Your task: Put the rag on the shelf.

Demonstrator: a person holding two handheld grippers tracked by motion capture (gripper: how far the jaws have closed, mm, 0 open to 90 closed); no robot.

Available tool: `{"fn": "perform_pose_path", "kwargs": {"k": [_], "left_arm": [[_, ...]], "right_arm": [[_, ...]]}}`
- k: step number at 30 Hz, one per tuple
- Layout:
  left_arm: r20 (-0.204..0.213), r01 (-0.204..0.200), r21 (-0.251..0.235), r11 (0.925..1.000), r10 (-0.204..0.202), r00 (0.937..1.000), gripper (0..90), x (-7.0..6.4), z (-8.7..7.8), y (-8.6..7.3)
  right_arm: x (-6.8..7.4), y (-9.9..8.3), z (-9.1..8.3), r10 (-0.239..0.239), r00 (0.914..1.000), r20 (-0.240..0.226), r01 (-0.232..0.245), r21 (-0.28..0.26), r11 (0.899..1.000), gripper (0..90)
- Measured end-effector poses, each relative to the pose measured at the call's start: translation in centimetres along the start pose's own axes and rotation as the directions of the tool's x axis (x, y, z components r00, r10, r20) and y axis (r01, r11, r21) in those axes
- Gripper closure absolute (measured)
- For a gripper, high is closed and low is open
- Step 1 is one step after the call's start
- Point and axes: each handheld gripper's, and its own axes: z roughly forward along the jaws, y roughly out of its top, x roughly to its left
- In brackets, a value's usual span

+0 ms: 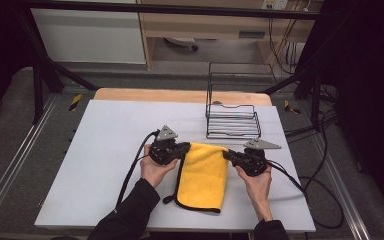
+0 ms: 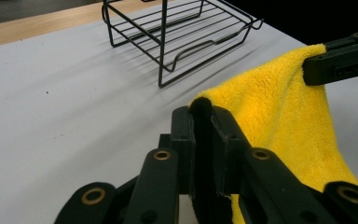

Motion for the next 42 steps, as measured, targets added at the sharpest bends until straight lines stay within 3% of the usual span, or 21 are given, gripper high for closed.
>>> {"fn": "perform_pose_path", "kwargs": {"k": [13,27,36,42], "left_arm": [[-0.006,-0.006,-0.091,0.9958,0.006,1.0000,80.3,-0.6,-1.6,0.4],[-0.014,-0.013,-0.177,0.9841,0.011,0.9999,80.3,-1.3,-3.1,1.3],[-0.030,-0.035,-0.240,0.9701,0.029,0.9991,80.3,-2.0,-4.1,2.5],[-0.034,-0.051,-0.290,0.9557,0.043,0.9985,80.4,-2.6,-4.9,3.7]], "right_arm": [[1.0,1.0,-1.3,-0.047,0.9988,0.015,0.048,-0.059,0.997,83.6],[1.9,2.2,-2.6,-0.088,0.9956,0.034,0.091,-0.124,0.988,83.7],[2.4,3.1,-3.8,-0.102,0.9935,0.051,0.110,-0.184,0.977,83.8],[2.6,4.2,-4.9,-0.106,0.9920,0.068,0.119,-0.229,0.966,83.9]]}}
